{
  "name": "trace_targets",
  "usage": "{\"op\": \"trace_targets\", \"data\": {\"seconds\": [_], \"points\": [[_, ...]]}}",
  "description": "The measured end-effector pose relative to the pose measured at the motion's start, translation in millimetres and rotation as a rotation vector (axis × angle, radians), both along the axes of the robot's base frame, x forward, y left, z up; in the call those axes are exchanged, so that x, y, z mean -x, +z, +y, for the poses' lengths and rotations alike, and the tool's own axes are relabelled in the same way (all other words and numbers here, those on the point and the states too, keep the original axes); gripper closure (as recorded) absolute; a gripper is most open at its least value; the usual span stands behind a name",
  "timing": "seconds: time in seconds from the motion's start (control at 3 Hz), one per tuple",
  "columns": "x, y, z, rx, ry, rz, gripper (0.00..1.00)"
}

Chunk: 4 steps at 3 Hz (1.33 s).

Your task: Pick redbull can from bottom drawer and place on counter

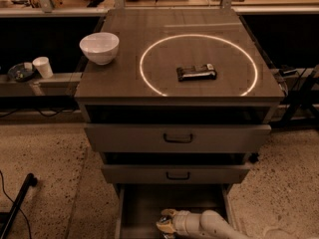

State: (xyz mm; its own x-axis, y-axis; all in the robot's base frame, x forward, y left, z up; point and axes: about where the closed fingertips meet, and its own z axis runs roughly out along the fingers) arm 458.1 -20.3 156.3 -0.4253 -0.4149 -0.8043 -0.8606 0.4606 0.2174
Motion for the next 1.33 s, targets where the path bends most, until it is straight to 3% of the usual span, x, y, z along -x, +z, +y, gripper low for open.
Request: {"op": "trace_targets", "data": {"seconds": [0.33,0.67,1.0,1.33], "points": [[-7,25,-4,-0.062,0.063,-0.019,1.00],[-15,10,-6,-0.042,0.093,0.023,1.00],[-20,-22,1,0.021,0.144,0.091,1.00],[-19,-18,-6,0.004,0.142,0.090,0.96]]}}
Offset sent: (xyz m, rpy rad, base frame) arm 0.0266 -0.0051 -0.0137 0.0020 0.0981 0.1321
